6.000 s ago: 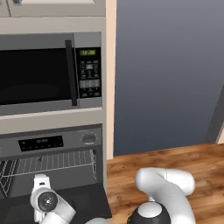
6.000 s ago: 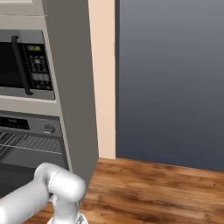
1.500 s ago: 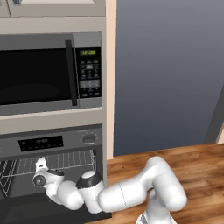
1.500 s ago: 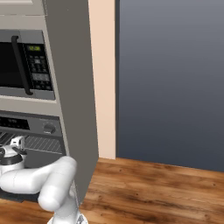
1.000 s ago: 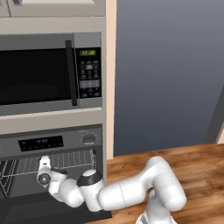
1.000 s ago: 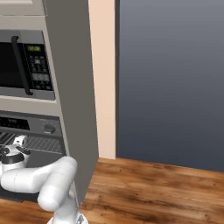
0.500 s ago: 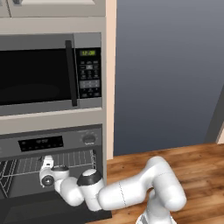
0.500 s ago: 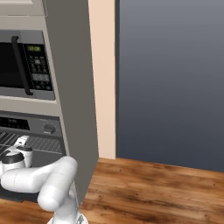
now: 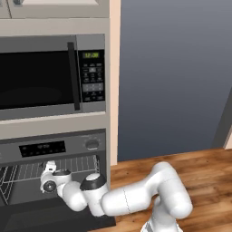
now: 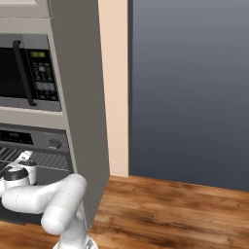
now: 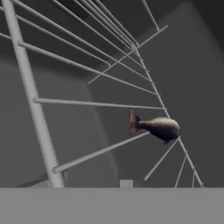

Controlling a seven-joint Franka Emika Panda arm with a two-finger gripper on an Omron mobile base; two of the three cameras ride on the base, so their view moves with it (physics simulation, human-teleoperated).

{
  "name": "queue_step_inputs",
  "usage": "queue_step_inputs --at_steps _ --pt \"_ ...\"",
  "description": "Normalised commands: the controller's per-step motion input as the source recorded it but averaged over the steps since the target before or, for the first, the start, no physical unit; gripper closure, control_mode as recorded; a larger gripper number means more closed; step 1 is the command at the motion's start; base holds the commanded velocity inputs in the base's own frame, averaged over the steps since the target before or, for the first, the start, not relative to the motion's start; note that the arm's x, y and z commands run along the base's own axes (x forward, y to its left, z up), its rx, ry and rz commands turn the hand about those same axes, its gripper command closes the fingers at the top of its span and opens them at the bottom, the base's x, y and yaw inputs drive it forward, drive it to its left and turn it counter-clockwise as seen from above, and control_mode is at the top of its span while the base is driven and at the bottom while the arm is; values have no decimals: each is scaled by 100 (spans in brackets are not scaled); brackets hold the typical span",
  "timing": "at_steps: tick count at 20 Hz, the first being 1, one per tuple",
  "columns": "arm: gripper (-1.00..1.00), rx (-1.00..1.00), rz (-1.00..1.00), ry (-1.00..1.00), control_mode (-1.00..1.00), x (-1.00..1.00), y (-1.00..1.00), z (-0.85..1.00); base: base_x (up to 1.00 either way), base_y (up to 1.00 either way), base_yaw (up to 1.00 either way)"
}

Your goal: Take the fish from the oven and place it on the plate on the counter.

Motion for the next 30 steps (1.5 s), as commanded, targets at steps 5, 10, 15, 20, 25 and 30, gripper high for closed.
queue_step_inputs --at_steps 5,10,15,20,25,30 --pt "100 9 -6 -9 -100 -46 0 -100 0 0 0" --pt "100 3 -7 -2 -100 -64 -1 -100 0 0 0" --pt "100 0 -9 0 -100 -88 -8 -100 0 0 0" --pt "100 0 -8 0 -100 -85 -9 -100 0 0 0" --pt "100 0 -7 1 -100 -84 -14 -100 0 0 0" --pt "100 0 -8 0 -100 -97 -15 -100 0 0 0"
